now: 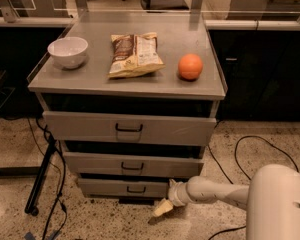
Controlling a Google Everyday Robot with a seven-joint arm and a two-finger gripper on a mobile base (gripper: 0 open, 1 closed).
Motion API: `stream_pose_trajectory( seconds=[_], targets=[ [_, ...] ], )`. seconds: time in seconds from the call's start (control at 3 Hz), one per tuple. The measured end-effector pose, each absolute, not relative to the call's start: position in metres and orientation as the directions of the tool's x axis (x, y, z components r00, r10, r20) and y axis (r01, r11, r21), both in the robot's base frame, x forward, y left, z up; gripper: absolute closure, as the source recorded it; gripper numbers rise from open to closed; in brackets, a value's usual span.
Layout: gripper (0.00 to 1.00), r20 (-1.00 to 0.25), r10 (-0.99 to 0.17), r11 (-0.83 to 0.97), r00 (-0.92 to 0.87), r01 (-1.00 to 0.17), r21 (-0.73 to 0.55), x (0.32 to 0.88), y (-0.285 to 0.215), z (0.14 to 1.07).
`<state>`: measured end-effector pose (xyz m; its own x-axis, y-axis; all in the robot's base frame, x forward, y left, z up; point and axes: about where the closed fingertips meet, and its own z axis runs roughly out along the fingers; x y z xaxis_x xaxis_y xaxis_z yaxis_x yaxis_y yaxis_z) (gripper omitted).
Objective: Open bottom drawer
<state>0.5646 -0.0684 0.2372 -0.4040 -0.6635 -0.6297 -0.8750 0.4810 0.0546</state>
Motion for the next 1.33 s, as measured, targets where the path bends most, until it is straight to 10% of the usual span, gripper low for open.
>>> stream_pose_trajectory(
  seconds=[1.33],
  targets=[
    [0.0,-0.636,-0.669,0.502,-0.384,-0.865,-0.006,0.612,-0.067,0.22]
  ],
)
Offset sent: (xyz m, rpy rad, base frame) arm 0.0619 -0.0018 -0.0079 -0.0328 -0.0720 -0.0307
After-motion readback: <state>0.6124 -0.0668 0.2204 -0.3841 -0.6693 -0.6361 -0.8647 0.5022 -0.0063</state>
